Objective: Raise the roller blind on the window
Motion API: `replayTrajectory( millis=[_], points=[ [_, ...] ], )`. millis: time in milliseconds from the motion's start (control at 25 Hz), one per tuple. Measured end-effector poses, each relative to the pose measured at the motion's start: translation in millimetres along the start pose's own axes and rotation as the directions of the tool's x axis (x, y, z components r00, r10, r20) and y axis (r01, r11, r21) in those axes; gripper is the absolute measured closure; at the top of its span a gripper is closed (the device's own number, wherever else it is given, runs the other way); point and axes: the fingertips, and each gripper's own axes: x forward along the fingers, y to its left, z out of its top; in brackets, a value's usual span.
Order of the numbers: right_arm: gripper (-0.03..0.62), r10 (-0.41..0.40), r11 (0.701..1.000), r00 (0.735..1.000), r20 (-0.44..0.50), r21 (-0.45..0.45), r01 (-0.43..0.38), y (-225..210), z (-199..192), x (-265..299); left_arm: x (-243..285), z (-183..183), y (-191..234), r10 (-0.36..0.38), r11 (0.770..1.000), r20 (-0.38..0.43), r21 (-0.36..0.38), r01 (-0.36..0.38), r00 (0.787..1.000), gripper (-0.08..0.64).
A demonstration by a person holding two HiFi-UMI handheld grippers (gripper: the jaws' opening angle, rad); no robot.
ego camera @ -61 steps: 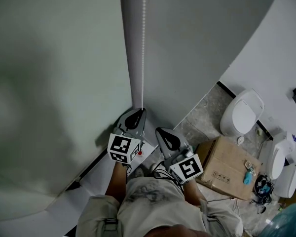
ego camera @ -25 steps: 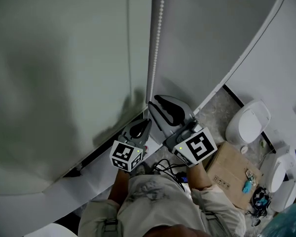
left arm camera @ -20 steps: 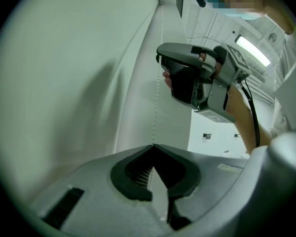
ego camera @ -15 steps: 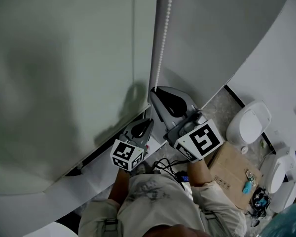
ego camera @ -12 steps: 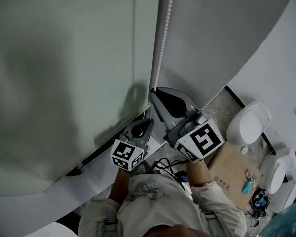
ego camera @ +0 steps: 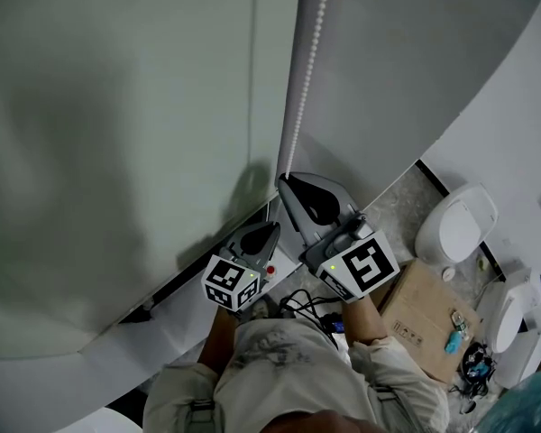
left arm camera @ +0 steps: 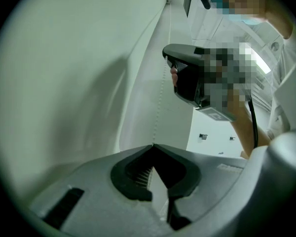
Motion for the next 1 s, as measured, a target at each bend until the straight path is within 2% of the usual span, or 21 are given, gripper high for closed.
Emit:
replayTrajectory(
  millis=[1000],
  points=[
    [0.581,0.02,0.997,0.99,-0.137,0.079,-0.009,27,-90,-14,-8,-94,18,-0.014,0.996,-0.134,-0.088,0.002,0.991,0.552]
  ],
)
